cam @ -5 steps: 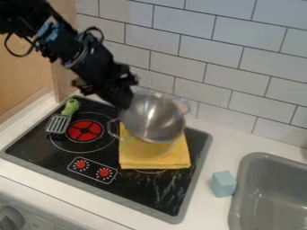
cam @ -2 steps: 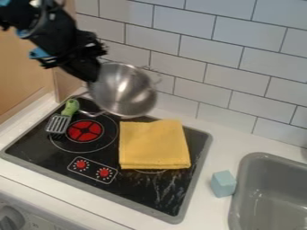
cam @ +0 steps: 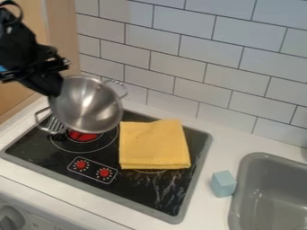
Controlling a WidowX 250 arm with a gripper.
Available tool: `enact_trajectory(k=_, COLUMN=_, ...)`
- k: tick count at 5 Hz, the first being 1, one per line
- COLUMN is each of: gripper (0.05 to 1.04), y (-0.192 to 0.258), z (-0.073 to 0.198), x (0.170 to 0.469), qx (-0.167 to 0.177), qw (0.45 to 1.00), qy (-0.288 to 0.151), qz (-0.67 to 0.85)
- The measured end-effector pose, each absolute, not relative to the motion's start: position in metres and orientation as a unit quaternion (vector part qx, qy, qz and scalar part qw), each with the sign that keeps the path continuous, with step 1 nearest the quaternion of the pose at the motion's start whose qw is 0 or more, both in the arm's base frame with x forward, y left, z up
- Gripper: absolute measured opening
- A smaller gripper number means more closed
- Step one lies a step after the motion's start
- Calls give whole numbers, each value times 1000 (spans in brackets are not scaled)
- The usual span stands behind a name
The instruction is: Move the silver pot to the bottom left side of the stove
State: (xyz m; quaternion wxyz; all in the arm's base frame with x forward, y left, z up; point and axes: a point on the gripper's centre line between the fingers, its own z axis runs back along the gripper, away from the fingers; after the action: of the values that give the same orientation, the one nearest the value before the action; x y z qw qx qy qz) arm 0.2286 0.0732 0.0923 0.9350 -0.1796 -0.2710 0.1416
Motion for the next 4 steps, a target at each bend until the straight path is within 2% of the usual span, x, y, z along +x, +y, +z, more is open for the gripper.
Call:
enact_trajectory(k=1, gripper=50, y=88, z=79, x=215, qx=-182, qw=936, qy=-260, qz=155)
enact_trajectory(k=3, gripper=50, y=104, z=44, x=201, qx=-148, qw=956, qy=-211, qz=142)
enact_trajectory(k=4, gripper=50, y=105, z=38, x=201, qx=-145, qw=958, qy=-209, qz=131)
